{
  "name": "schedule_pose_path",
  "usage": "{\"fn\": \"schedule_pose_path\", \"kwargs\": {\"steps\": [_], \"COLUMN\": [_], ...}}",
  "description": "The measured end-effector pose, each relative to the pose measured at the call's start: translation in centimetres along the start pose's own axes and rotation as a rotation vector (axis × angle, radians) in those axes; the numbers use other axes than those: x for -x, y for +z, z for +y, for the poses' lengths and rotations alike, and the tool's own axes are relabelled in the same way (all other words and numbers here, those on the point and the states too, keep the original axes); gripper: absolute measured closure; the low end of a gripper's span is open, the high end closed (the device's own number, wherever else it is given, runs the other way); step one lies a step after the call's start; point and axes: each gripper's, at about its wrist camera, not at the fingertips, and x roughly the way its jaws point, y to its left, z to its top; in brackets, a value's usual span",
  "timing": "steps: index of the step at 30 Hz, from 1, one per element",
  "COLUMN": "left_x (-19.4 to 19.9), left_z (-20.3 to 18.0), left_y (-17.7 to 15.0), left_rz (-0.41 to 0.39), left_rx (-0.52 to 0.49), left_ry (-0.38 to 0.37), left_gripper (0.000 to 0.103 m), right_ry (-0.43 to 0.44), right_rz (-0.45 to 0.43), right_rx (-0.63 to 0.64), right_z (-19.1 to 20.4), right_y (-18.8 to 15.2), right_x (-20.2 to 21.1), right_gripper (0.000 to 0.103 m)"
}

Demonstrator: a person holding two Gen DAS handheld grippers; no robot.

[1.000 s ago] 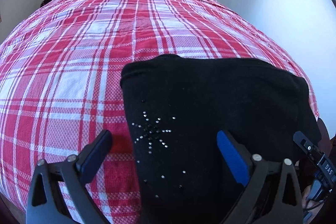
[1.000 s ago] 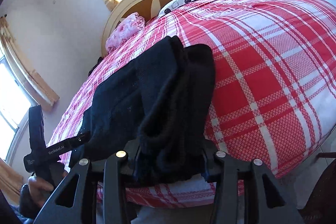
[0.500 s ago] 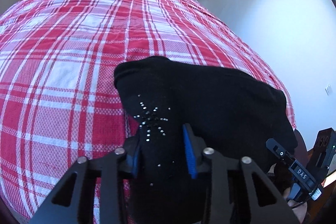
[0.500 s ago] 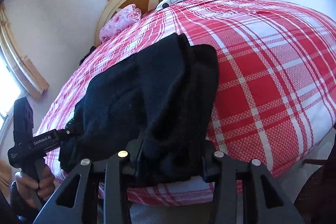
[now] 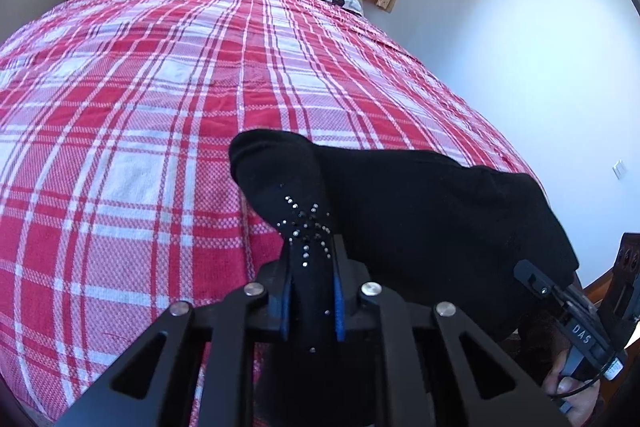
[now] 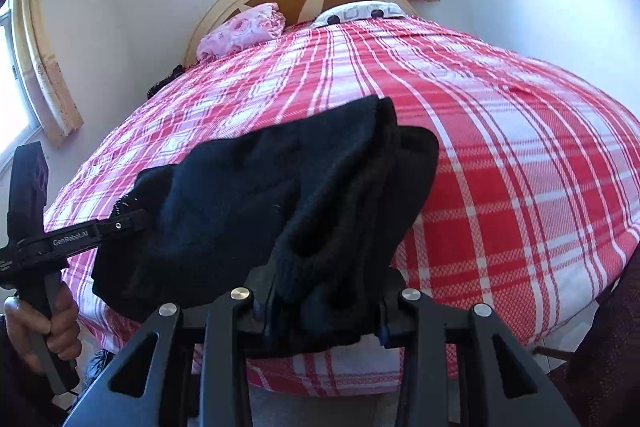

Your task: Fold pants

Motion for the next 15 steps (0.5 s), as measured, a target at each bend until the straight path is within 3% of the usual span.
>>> {"fn": "schedule_pose_path", "kwargs": {"steps": [7,10,12,15], "left_x": [-1.0,-1.3,-1.4,-1.7], "left_z": [0.1,0.0,0.1,0.3], "left_y": [0.6,0.5,0.5,0.3], "left_rz": [0.046,0.064,0.073,0.083], "left_rx": [-0.034,-0.044,-0.033,-0.028], "left_ry": [0.07,0.112,0.134,0.153], "left_gripper": [0.085,0.069,0.046,0.043], "right_ry": [-0.019,-0.022,-0.019,-0.015], "right_rz": [-0.004,0.006,0.011,0.025], "right_rx": [0.036,0.023,0.01,-0.008], "right_z": [1.0,0.6,0.3,-0.1], "right_y": [0.4,0.0,-0.2,-0.6], "right_x": [-0.8,-1.2,-1.3,-1.8], "right_gripper": [0.066,0.066,0.066,0.066]}}
